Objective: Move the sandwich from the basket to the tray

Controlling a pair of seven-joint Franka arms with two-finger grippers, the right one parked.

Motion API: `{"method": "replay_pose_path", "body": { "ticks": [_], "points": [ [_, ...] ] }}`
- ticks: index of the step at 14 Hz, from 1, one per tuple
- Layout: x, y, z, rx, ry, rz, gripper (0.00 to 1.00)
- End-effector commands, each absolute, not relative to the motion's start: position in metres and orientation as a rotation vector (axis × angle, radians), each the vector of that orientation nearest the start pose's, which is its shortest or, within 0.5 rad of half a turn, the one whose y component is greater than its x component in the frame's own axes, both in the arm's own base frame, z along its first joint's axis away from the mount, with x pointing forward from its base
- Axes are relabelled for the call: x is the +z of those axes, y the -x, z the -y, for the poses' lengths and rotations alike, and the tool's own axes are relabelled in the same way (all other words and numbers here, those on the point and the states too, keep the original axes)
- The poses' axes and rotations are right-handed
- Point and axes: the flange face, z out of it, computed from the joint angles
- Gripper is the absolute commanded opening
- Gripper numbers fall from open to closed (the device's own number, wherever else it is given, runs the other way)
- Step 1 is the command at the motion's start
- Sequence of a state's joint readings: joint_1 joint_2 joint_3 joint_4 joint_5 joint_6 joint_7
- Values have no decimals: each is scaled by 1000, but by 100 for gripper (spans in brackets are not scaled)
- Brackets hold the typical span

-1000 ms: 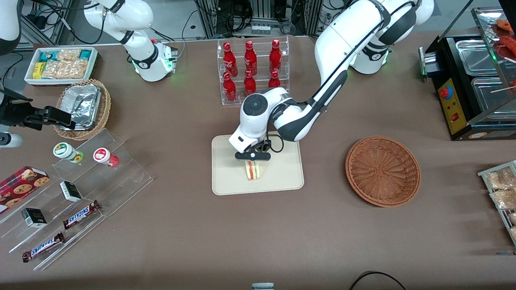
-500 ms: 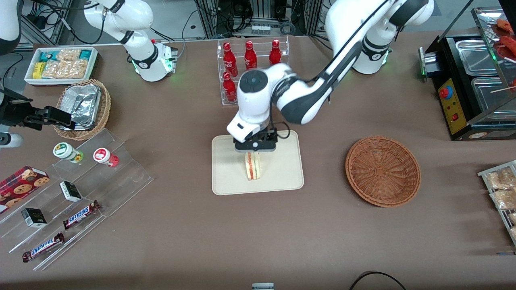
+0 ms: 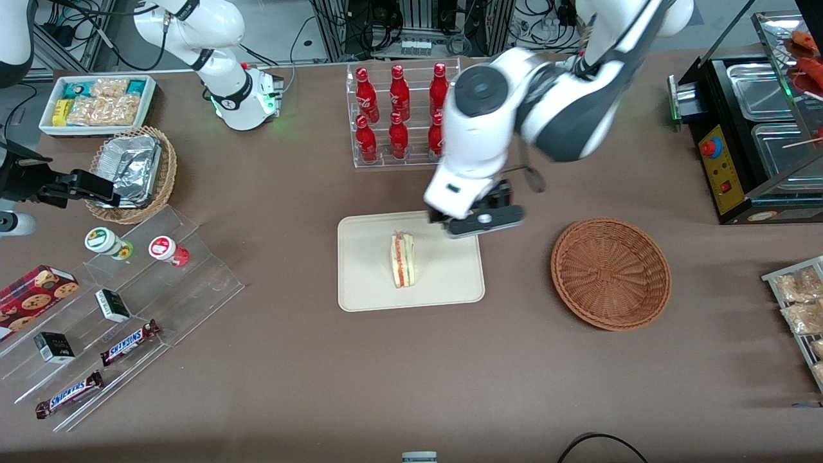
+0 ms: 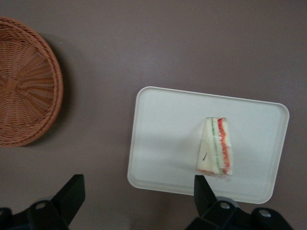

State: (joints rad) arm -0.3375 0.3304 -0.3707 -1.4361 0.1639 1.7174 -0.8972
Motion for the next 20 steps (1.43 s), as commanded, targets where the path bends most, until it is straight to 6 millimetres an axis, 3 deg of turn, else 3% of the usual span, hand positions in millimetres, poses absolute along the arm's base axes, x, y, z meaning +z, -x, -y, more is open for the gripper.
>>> {"method": "replay_pose_path", "body": {
  "ticks": [1,6,9,11,13,18,20],
  "points": [
    [541,-515,341,79,3043,178,100],
    [587,-514,247,109,3039,72,100],
    [605,-501,204,120,3038,-30,100],
    [622,-499,155,119,3082,-67,100],
    [631,-491,119,120,3101,-125,100],
    [643,-500,53,84,3127,-235,100],
    [647,-509,39,68,3130,-236,100]
  ]
}}
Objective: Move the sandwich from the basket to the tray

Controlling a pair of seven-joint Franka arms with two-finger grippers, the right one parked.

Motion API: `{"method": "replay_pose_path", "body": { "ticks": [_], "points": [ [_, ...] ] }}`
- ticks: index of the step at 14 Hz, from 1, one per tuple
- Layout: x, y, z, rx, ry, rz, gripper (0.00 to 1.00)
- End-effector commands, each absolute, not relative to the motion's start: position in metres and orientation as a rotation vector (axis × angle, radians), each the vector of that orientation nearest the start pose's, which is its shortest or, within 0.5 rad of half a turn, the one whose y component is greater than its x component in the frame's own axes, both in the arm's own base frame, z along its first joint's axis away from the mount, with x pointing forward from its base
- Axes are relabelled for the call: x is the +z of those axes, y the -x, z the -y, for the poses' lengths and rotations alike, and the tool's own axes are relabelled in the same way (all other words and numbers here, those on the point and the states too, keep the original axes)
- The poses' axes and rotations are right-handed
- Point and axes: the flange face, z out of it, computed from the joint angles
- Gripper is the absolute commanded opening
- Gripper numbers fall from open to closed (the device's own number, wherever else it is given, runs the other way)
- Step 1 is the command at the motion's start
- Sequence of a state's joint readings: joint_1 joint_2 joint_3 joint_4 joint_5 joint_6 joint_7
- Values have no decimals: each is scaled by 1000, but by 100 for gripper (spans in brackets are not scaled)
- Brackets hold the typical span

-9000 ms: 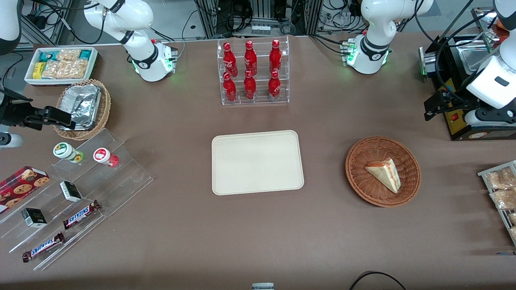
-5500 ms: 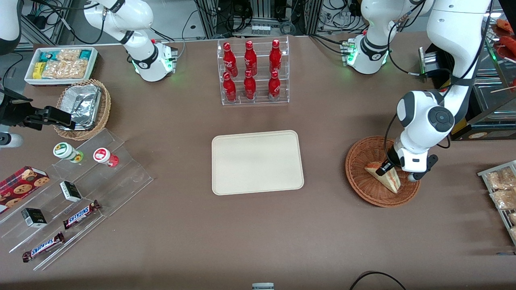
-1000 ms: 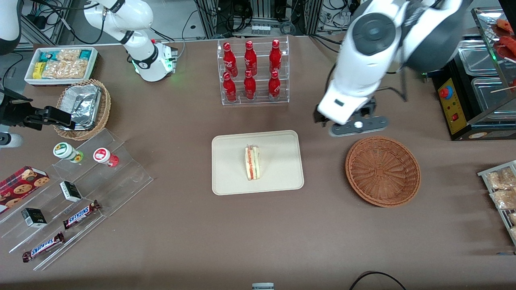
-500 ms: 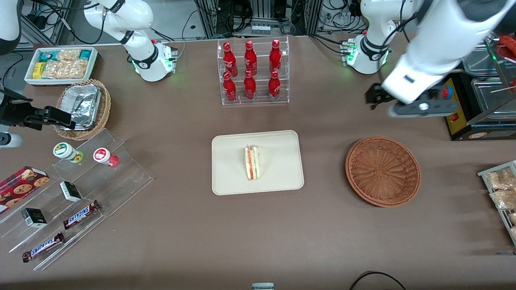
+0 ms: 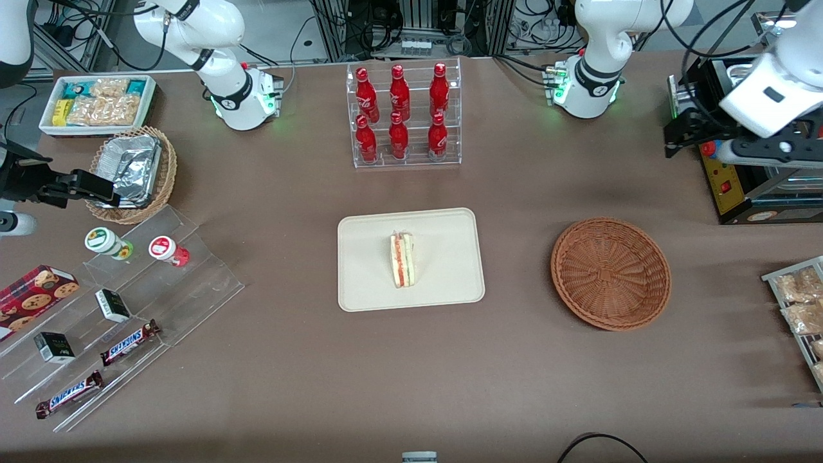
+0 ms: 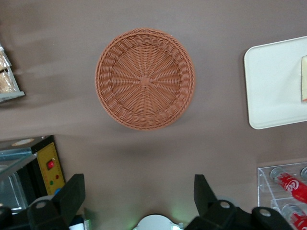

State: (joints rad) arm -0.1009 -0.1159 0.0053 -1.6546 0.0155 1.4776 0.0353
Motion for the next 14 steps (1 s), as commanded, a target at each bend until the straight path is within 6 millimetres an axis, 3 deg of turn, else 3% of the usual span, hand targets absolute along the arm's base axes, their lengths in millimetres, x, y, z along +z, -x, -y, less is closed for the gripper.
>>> {"method": "replay_pose_path", "body": {
  "ticks": [1,5,14],
  "points": [
    [647,-515,36,65,3125,-218,100],
    [647,-549,28,43,3119,-180,100],
    [644,-553,5,48,3129,-121,100]
  ]
}}
